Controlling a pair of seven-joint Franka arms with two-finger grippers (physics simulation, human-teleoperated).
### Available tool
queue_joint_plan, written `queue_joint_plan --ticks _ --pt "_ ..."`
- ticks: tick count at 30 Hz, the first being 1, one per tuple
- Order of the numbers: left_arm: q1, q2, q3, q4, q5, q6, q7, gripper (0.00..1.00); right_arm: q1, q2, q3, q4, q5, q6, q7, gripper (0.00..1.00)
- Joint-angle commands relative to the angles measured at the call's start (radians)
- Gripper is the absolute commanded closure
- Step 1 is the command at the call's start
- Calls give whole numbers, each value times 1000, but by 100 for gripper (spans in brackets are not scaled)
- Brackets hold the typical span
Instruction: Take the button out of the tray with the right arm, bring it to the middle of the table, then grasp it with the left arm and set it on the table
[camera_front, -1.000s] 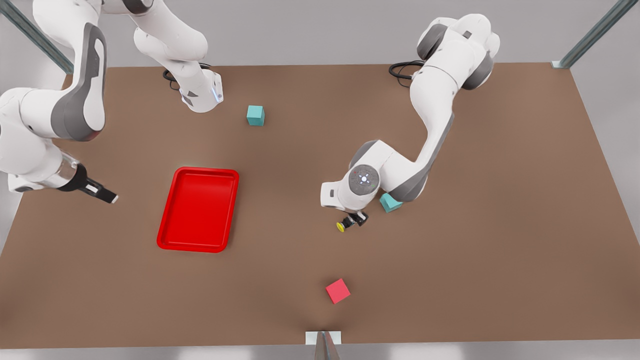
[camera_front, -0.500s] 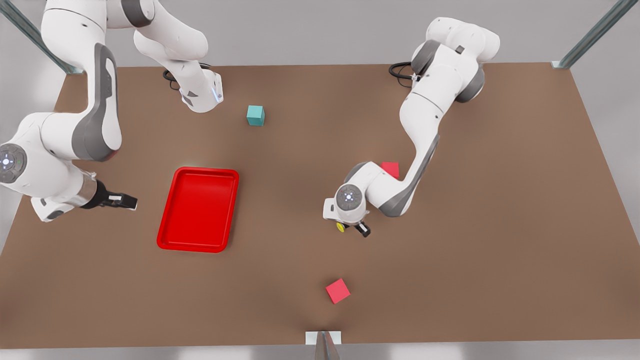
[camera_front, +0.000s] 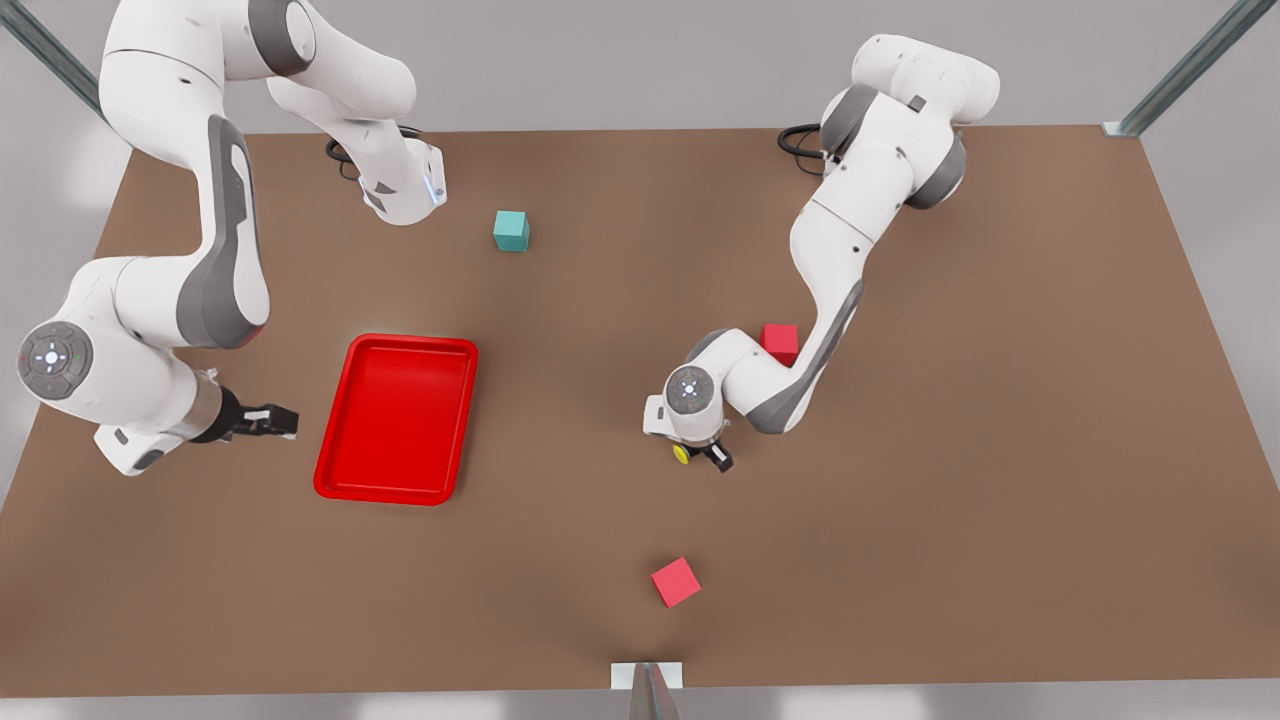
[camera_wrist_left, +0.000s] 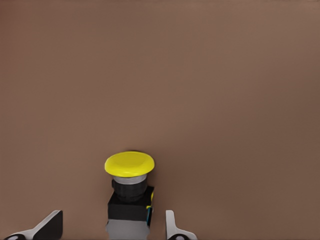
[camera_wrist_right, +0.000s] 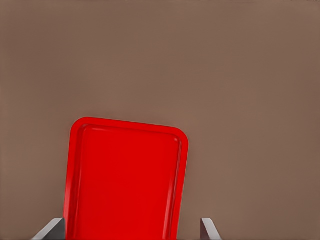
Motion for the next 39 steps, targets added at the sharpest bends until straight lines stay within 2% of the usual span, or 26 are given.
queue_joint_plan --ticks 1,9,11,17,18,20,22,24,26,30,32,34,36,37,39 --pt "-1 3 0 0 2 27 -75 0 -1 0 -1 2 2 1 -77 0" --pt "-9 27 0 -1 19 47 -111 0 -5 -3 -1 4 -5 -16 -81 0" --pt "-9 26 1 -9 19 45 -112 7 -12 0 -3 2 0 -13 -81 0" --pt "-10 10 0 -35 59 44 -177 6 -9 2 -3 2 2 -10 -80 0" --pt "-10 10 0 -35 59 44 -177 10 -12 2 -3 2 2 -10 -81 0" --pt "-10 10 0 -32 59 39 -178 29 -10 2 -1 2 2 -10 -81 0" --pt "-9 10 0 -30 59 41 -190 41 -10 2 -3 2 2 -12 -81 0" --pt "-10 9 -5 -30 57 33 -246 63 -9 2 -3 2 0 -13 -81 0" --pt "-9 6 -8 -27 57 30 -259 69 -9 2 -3 2 0 -15 -81 0" --pt "10 -59 -9 -1 56 -59 -233 69 -13 0 -3 2 -2 -15 -83 0" --pt "80 -92 -14 5 34 -96 -233 68 -12 2 -3 2 -2 -15 -83 0" --pt "212 -97 -11 92 11 -97 -238 68 -12 2 -3 2 -5 -15 -81 0" --pt "267 -103 -2 163 14 -130 -264 68 -10 2 -3 2 -3 -15 -80 0" --pt "269 -112 21 181 30 -131 -437 68 -12 2 -3 2 -2 -15 -80 0" --pt "109 -138 227 232 113 -216 -842 68 -12 2 -3 2 0 -15 -80 0"
